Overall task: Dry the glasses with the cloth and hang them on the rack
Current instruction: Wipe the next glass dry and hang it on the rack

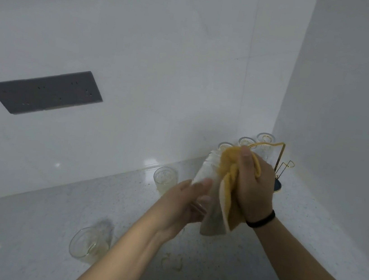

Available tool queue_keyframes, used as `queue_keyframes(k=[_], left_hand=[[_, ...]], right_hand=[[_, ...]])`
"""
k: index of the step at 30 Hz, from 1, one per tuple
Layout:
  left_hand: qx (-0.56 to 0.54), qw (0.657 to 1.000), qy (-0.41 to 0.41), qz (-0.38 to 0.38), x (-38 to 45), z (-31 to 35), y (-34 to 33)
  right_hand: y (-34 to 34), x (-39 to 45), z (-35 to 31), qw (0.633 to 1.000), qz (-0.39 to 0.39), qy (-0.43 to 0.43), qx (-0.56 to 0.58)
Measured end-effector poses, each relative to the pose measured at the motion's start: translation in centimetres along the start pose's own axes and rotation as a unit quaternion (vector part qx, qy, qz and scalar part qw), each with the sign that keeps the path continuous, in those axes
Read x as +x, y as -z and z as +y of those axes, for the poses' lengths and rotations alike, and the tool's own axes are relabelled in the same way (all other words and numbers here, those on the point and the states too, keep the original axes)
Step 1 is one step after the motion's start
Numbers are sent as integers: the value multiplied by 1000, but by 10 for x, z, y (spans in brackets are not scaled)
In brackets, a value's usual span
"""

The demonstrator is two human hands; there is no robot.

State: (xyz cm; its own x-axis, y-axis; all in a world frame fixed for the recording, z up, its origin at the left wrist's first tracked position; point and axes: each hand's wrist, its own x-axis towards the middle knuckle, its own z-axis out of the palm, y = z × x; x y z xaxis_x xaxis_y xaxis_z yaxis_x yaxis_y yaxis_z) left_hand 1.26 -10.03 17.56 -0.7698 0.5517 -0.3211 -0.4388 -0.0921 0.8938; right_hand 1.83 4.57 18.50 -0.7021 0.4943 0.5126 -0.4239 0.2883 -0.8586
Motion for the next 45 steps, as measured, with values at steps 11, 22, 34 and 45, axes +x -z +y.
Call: queue_keyframes(k=[11, 22, 34, 45], left_hand=[[67, 994, -54, 71, 14, -26, -23], [69, 994, -51, 68, 36, -39, -46], [-26, 997, 11, 74, 63, -50, -75], [-75, 995, 46, 56, 103, -72, -74]], right_hand=[[19, 1, 14, 996, 74, -8, -55], [47, 7, 36, 992, 101, -30, -72], [76, 21, 70, 991, 98, -61, -66], [85, 36, 103, 992, 78, -87, -52]])
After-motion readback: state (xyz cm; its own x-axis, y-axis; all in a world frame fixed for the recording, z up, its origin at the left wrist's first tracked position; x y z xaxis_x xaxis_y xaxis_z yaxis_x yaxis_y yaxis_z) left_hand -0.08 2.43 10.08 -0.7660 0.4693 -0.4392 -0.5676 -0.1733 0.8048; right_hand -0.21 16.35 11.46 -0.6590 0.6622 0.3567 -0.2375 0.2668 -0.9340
